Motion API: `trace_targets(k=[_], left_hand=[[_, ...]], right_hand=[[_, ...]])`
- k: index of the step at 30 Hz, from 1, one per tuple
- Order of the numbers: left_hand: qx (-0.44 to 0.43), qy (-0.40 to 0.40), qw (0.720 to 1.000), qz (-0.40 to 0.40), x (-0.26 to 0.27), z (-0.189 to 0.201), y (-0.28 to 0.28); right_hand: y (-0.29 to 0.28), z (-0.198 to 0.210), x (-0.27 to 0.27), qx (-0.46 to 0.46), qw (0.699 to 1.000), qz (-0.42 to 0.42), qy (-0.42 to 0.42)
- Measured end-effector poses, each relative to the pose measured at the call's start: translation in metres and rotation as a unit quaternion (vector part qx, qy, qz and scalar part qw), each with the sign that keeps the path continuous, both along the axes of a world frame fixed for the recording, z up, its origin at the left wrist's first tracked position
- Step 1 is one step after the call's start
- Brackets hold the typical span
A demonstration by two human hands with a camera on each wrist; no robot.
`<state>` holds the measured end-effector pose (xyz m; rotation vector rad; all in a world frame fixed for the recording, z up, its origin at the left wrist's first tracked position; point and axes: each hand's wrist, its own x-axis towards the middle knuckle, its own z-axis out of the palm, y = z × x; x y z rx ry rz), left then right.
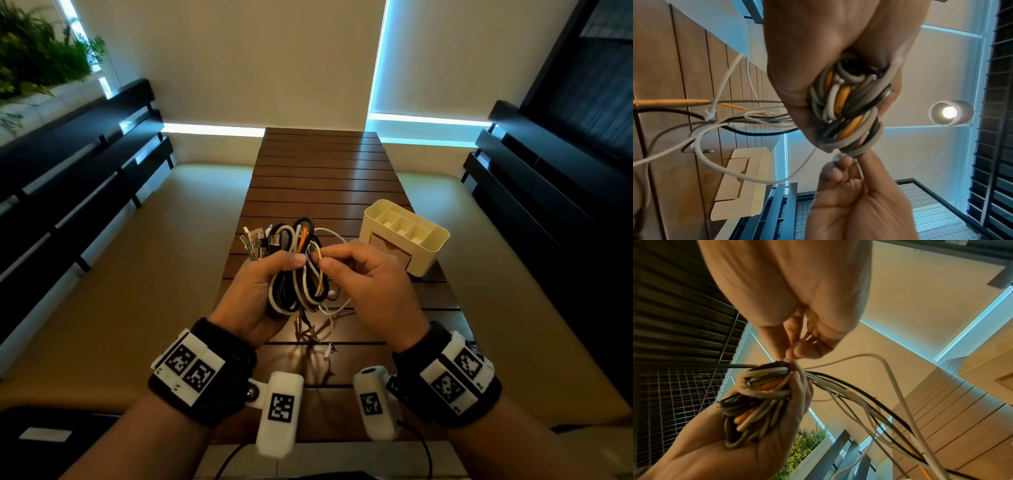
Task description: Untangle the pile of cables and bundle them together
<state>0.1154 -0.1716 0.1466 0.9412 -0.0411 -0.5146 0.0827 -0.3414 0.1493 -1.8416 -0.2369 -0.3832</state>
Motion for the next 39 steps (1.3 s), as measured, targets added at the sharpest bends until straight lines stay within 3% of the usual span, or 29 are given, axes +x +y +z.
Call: trace_targets(k=[6,10,14,16,20,22,27,30,33,39], left_hand=[[-0.010,0.012,1.000,-0.015,-0.003,-0.003,-0.003],[-0.025,0.019,0.999,-0.039,-0.002,-0.005,-0.005],[-0.015,0.027,0.999,-0.021,0.005,-0.009,-0.003],[-0.008,0.035,0.999,-0.006,0.009,-0.011,-0.003],[-0.021,0.046,0.999,-0.005,0.018,-0.010,0.000],[-0.033,0.046,0.998,-0.033,0.018,-0.006,0.001],[-0.068,-0.004,0.984,-0.164,0.008,0.011,0.000],[-0.071,-0.050,0.972,-0.220,0.008,0.020,0.004],[-0.044,-0.067,0.976,-0.201,0.009,0.027,0.008],[-0.028,-0.018,0.991,-0.127,0.013,0.032,0.017]], right_hand=[[0.001,-0.001,0.005,-0.060,0.998,0.008,-0.026],[0.006,-0.003,0.008,-0.183,0.976,0.023,-0.113],[0.008,-0.001,0.006,-0.269,0.954,0.079,-0.102],[0.006,0.003,0.007,-0.247,0.961,0.097,-0.071],[-0.008,0.025,0.013,-0.080,0.994,0.038,-0.070],[-0.014,0.033,0.019,-0.128,0.988,0.028,-0.078],[-0.025,0.028,0.046,-0.288,0.945,0.125,0.089],[-0.021,0.020,0.052,-0.215,0.967,0.119,0.068],[-0.020,0.016,0.056,-0.154,0.984,0.077,0.050],[-0.042,-0.005,0.064,-0.282,0.956,-0.020,0.073]])
